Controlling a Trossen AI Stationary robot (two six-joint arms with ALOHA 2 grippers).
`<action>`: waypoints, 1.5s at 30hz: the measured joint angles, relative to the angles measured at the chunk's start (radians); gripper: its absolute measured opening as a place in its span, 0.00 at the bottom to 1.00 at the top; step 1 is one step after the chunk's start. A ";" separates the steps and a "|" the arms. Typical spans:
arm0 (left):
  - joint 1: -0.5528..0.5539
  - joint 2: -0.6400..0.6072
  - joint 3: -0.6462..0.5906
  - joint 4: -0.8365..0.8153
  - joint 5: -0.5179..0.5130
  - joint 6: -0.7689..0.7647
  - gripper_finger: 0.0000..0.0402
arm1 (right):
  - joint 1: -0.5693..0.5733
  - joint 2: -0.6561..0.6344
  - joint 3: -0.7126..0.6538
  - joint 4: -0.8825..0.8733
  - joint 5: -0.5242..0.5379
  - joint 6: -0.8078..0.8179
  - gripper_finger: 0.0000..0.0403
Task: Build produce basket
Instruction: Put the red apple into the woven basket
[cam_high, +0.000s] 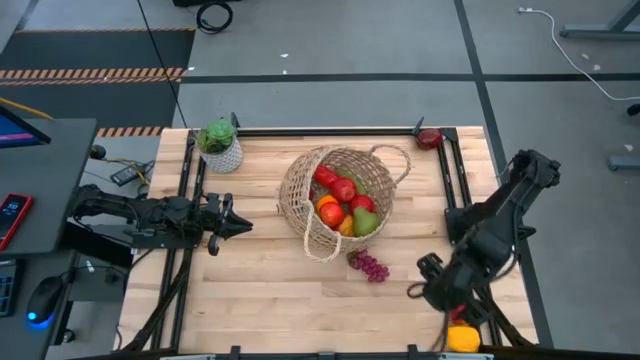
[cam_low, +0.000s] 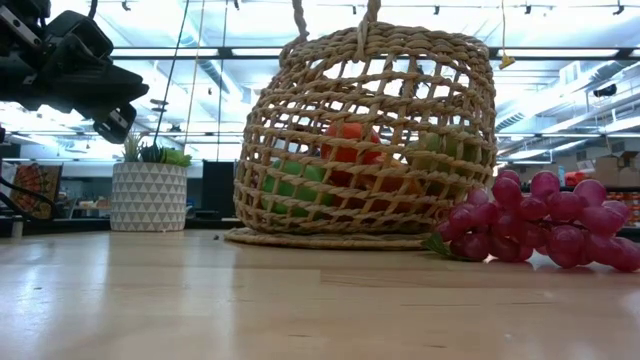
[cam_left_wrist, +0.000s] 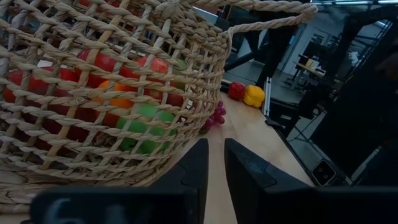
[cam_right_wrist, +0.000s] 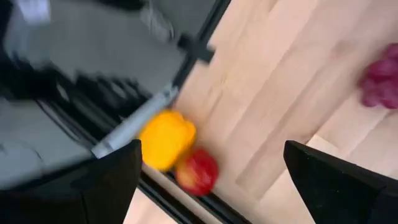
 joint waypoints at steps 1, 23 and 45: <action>0.000 0.000 0.000 0.000 0.000 0.000 0.15 | 0.017 0.009 -0.013 -0.001 0.012 -0.034 0.98; 0.000 0.000 0.000 0.000 0.000 0.000 0.15 | 0.154 0.380 -0.055 -0.179 0.020 -0.304 0.88; 0.000 0.000 0.000 0.000 -0.001 0.000 0.15 | 0.177 0.383 -0.050 -0.064 0.066 -0.297 0.87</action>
